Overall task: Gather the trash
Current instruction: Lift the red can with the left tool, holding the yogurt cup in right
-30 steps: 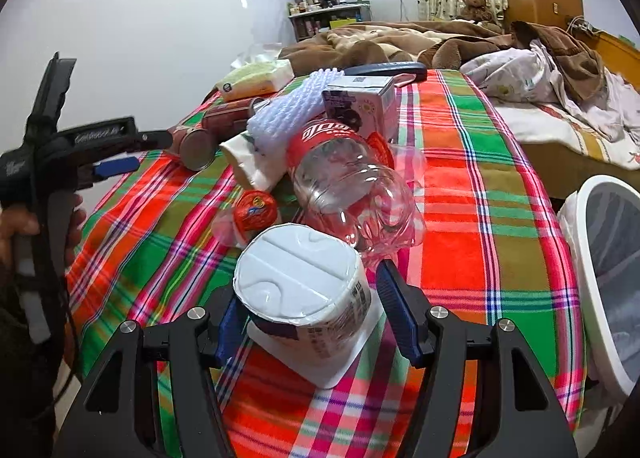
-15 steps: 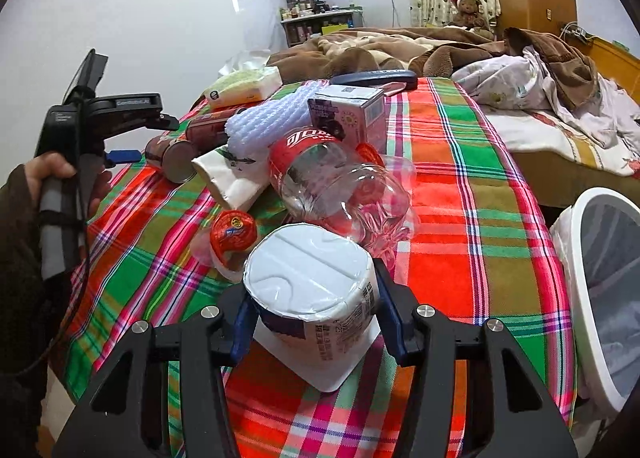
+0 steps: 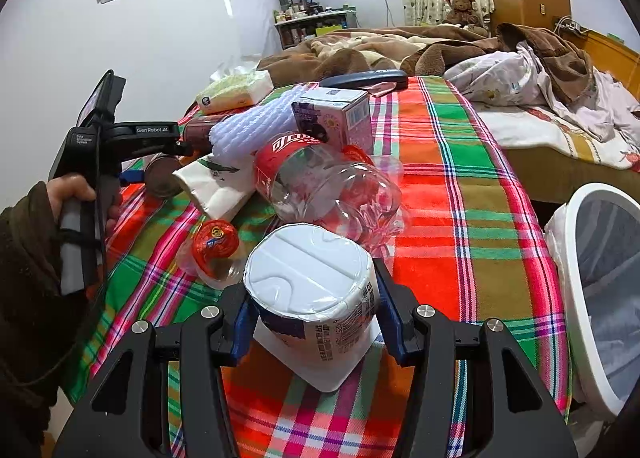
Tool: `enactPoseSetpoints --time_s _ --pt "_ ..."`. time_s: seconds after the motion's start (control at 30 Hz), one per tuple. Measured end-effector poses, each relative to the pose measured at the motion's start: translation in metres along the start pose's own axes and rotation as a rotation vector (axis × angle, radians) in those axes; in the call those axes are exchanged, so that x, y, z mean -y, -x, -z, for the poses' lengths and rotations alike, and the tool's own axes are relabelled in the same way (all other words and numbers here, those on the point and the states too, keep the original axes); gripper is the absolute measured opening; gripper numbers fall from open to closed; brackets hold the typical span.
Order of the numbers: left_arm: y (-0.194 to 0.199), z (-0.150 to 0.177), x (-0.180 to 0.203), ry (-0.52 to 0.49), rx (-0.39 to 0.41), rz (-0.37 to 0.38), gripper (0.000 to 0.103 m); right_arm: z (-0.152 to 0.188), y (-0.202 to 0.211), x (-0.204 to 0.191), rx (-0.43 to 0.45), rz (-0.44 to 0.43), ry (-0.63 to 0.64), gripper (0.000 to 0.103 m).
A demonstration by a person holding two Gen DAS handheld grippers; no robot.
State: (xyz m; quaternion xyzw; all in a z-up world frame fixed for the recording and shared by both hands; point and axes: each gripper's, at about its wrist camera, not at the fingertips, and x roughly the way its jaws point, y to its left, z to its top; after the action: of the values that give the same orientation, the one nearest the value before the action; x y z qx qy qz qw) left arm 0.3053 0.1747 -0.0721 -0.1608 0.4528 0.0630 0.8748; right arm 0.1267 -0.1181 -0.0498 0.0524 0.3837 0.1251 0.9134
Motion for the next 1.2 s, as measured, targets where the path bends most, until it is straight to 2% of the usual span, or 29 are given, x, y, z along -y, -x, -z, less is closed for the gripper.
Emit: enactPoseSetpoints --time_s 0.4,0.9,1.2 --pt "0.024 0.026 0.004 -0.069 0.012 0.049 0.063 0.004 0.007 0.004 0.014 0.002 -0.015 0.053" --pt "0.065 0.074 0.017 -0.118 0.025 0.111 0.059 0.006 0.033 0.016 0.073 0.011 -0.045 0.053" --pt "0.097 0.099 0.047 -0.186 0.066 0.157 0.056 0.007 0.049 0.033 0.111 0.032 -0.070 0.053"
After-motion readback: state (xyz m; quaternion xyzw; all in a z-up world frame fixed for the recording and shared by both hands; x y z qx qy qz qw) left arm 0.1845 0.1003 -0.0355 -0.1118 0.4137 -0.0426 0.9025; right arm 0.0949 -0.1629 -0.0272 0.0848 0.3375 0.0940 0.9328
